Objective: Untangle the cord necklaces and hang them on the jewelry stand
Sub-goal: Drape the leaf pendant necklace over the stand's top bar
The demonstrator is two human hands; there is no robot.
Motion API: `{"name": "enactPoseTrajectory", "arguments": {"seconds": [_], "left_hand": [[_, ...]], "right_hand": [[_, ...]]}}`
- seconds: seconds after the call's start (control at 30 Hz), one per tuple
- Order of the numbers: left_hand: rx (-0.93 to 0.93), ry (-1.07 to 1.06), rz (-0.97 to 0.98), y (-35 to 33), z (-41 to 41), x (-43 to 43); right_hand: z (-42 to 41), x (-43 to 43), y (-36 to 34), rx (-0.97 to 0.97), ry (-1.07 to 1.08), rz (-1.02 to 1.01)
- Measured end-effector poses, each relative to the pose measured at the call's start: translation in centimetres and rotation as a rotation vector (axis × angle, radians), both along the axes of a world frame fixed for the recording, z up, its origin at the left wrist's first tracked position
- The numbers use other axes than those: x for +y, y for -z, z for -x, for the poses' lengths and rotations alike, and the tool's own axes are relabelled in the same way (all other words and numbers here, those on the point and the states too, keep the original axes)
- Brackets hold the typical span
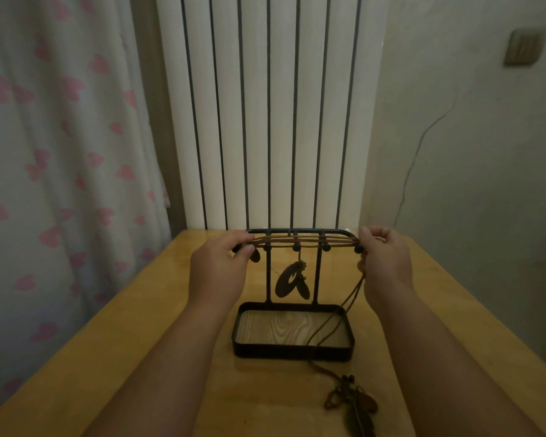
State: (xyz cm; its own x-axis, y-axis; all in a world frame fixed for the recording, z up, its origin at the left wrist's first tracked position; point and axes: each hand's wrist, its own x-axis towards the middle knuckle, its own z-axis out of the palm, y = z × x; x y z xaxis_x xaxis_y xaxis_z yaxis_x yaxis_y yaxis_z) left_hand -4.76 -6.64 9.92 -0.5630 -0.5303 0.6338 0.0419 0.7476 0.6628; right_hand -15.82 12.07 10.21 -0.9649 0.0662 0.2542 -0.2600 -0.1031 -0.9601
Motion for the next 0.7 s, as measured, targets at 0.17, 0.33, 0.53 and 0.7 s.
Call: {"name": "enactPoseTrajectory", "arguments": {"seconds": [0.17, 0.33, 0.53, 0.7], "left_hand": [[0.004, -0.012, -0.011, 0.0, 0.0, 0.0], [0.020, -0.036, -0.041, 0.4, 0.4, 0.2], [0.038, -0.117, 0.082, 1.2, 0.2, 0.9], [0.269, 0.135, 0.363, 5.3, -0.7, 4.5]], "right_hand": [[-0.8, -0.4, 0.4, -0.030, 0.008, 0.088], [-1.3, -0.5, 2.0, -0.044, 0.011, 0.108], [-2.7, -0.9, 5.1, 0.007, 0.069, -0.151], [-3.4, -1.4, 5.4, 0.011, -0.016, -0.262]]}}
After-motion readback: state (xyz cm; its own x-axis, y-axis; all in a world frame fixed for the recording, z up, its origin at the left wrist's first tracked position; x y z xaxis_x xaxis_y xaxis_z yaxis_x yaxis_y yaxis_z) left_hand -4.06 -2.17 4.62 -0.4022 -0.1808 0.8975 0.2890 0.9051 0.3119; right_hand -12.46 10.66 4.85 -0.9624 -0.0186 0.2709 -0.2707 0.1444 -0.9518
